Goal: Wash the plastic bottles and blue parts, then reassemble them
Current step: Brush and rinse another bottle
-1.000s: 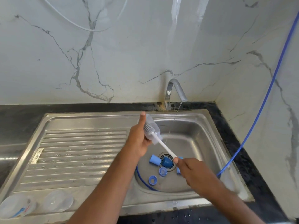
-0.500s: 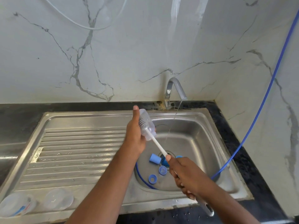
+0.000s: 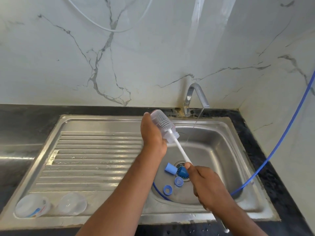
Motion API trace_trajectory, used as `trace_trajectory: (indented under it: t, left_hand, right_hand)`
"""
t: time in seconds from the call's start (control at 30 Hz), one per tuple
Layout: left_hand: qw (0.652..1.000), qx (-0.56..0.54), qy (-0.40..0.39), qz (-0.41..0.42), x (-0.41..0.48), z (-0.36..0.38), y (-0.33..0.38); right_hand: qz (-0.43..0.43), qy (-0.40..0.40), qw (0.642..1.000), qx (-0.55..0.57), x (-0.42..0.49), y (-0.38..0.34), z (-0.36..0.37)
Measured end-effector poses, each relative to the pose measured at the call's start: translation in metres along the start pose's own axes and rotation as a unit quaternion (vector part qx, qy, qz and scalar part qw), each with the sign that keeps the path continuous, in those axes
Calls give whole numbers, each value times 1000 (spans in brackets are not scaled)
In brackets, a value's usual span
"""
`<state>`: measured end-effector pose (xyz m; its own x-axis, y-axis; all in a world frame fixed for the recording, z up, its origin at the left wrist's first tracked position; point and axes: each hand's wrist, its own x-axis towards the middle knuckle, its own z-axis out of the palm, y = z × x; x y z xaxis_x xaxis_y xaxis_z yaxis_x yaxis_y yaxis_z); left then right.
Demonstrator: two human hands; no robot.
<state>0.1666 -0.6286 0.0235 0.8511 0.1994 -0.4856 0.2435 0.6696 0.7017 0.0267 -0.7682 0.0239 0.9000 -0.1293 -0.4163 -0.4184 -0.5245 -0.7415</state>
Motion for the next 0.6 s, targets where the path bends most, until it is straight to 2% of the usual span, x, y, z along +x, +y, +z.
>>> trace_trajectory:
  t: [0.1,0.17,0.23,0.37,0.43,0.5,0.6]
  left_hand:
    - [999,34,-36,14,2,-1,-5]
    - [997,56,-50,-10,2,-7,-7]
    - [995,56,-68,-38,3,-15,-11]
    - [999,21,-4,-42,7,-12,-18]
    - [998,49,8,-28,11,-9,-19]
    - [997,73,5,-28,14,-13,-21]
    - [996,71,-10,-55,13,-21,-22]
  right_hand:
    - [102,-90,988,69,-9,-6,-3]
    - [105,-128,985,47,-8,-6,-12]
    - [97,-119,987,41,-4,-3,-18]
    - [85,-54,992,75,-5,3,-6]
    - [107,-71,987,99,-8,1,1]
    - [125,-123,980,93,-13,-3,-1]
    - [107,-156,978,86,-14,-5,-12]
